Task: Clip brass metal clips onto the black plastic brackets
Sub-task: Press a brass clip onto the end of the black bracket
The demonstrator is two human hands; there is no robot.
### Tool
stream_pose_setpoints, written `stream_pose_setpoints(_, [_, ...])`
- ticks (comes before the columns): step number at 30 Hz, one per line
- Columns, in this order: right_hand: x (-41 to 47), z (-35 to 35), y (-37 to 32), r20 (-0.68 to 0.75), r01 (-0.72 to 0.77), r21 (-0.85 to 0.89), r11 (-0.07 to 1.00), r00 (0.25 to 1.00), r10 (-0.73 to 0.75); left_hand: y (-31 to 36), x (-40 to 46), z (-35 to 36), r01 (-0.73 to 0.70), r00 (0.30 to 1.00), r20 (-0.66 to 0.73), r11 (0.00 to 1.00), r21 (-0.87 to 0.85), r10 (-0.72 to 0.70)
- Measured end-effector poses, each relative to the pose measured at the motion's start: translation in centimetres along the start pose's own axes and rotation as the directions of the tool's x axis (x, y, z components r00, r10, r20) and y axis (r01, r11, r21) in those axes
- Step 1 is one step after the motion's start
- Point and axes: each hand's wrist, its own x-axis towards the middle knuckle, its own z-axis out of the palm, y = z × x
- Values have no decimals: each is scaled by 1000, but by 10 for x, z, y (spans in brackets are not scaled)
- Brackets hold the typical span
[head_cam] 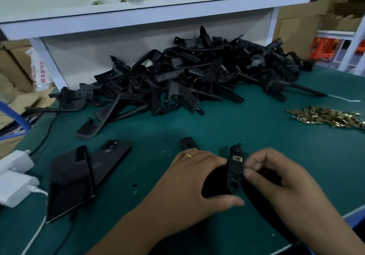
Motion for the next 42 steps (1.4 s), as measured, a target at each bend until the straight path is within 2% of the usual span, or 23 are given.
stream_pose_setpoints(3, [-1,-9,3,-129,-1,246,969,991,34,-3,2,1,-1,1000,-3,1000,0,1])
stream_pose_setpoints(6, [-1,-14,0,-209,-39,493,869,965,161,-2,4,0,-16,1000,-14,1000,-4,16])
stream_pose_setpoints(10, [-1,-12,-4,-120,-105,607,787,968,222,-1,5,-1,-34,999,-18,999,10,35])
stream_pose_setpoints(16, [-2,-7,-3,-87,-40,553,832,991,105,-2,5,0,-24,1000,-11,1000,-1,24])
stream_pose_setpoints(22, [-3,-3,2,-46,-54,440,896,996,83,-1,4,-1,-12,997,-74,1000,-18,10])
stream_pose_setpoints(25, [-5,2,-1,-3,-85,352,932,996,92,0,6,-1,-19,992,-121,1000,15,21])
stream_pose_setpoints(33, [-8,15,-10,-66,-113,243,963,989,132,-6,6,1,-51,981,-184,994,93,68])
stream_pose_setpoints(42, [-7,14,-11,-57,-148,201,968,985,162,-7,7,1,-32,974,-219,995,92,52])
